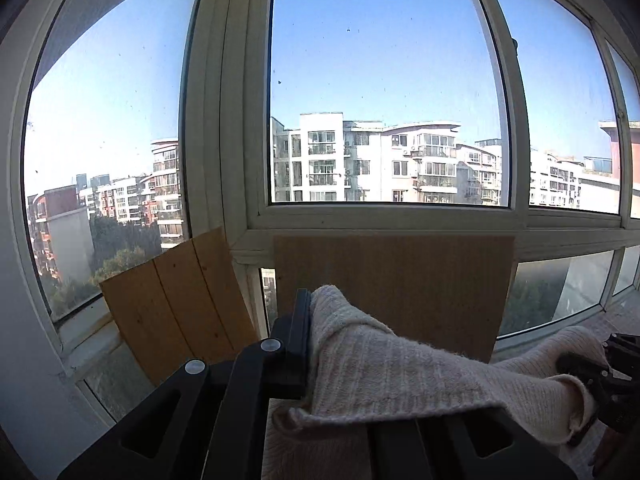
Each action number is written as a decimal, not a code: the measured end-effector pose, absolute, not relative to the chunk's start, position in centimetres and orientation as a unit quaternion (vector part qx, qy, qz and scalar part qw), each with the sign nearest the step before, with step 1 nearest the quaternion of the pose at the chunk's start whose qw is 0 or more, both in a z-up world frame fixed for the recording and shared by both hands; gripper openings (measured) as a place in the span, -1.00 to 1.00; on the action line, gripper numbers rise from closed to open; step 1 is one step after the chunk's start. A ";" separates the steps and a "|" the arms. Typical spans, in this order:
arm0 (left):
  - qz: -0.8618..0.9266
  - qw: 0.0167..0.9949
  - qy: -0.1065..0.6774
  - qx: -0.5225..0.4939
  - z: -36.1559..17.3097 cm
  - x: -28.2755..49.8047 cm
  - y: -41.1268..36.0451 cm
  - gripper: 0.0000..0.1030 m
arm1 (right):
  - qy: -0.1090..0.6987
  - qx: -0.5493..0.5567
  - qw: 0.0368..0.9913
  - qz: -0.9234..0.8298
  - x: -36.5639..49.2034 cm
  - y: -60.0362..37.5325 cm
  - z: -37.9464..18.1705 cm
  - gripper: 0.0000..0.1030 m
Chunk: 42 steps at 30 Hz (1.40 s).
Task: Fold clothes
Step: 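Lift the beige cardigan high with both tools and shake it out, then lay the cardigan on the blanket and open both tools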
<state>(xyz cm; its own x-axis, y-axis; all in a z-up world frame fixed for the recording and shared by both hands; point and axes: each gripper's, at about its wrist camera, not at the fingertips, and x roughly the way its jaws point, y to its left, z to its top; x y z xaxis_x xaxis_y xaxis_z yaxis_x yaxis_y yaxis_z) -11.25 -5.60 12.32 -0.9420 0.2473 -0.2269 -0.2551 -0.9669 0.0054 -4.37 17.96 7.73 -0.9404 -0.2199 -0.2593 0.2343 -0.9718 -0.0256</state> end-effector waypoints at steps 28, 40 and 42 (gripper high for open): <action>0.881 0.130 0.029 -0.453 -24.8 6.1 -12.6 -0.90 | -0.091 0.455 0.010 -0.886 10.9 12.0 -23.4 -0.77; 0.888 0.136 0.037 -0.438 -23.6 8.5 -15.6 -0.83 | -0.084 0.460 -0.001 -0.884 14.5 9.5 -23.0 -0.84; 0.882 0.133 0.032 -0.452 -24.7 9.1 -16.0 -0.82 | -0.087 0.460 -0.012 -0.884 15.0 10.1 -22.9 -0.84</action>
<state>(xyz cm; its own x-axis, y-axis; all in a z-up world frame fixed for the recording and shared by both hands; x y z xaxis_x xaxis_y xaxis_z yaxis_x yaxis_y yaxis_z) 9.14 -16.04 -24.70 -0.5564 0.2048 -0.8053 -0.2626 -0.9628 -0.0634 14.97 10.13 -22.89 -0.5765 -0.0583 -0.8150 -0.1017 -0.9846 0.1423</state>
